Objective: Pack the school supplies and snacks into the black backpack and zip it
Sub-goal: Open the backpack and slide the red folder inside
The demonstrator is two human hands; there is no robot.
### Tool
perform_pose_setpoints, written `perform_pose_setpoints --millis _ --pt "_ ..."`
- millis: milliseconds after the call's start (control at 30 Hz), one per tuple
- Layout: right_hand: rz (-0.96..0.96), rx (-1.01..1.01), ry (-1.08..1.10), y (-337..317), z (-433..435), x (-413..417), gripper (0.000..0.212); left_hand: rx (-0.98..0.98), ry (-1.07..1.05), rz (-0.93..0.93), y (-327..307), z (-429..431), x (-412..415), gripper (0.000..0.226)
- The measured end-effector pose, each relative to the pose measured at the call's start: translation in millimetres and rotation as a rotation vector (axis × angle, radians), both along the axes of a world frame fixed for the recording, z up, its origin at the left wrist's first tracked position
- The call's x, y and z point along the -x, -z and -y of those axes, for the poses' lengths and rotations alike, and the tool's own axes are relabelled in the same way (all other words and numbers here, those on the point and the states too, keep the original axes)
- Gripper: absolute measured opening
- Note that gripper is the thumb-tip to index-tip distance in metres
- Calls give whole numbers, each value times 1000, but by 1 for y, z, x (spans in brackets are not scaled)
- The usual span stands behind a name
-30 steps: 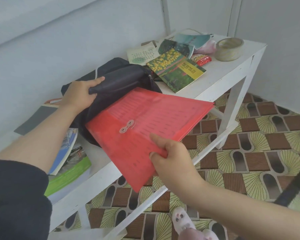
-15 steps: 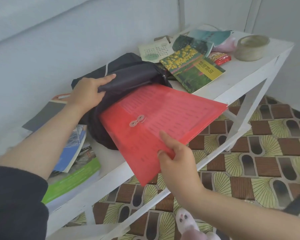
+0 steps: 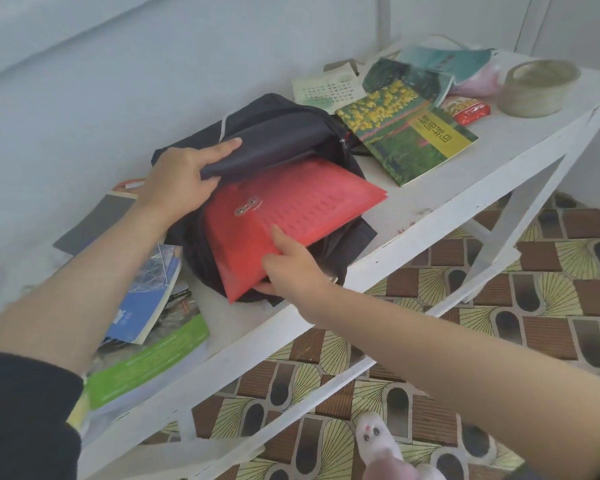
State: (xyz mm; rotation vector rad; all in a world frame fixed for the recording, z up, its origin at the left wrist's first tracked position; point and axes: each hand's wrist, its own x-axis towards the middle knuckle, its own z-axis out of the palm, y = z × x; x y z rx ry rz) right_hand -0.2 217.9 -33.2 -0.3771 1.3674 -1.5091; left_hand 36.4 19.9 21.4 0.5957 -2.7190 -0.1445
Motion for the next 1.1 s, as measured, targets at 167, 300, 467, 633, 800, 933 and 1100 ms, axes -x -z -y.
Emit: perform_pose_setpoints --millis 167,300,467,633,800,933,1100 --pt "-85 12 144 8 -9 4 66 -58 -3 10 -3 3 1 62" --pt "-91 36 191 20 -15 15 61 -139 5 7 -6 9 2 65" --pt "-156 -12 160 20 4 26 62 -202 16 16 -8 13 5 66" --pt "-29 -17 150 17 38 33 65 -211 13 23 -9 13 6 67" --pt "81 -19 168 10 58 42 65 -188 42 15 -10 10 5 67" --pt "102 -55 89 6 54 47 66 -191 46 29 -8 10 7 68" --pt "142 -76 -19 -1 41 56 66 -133 27 84 -4 10 8 76"
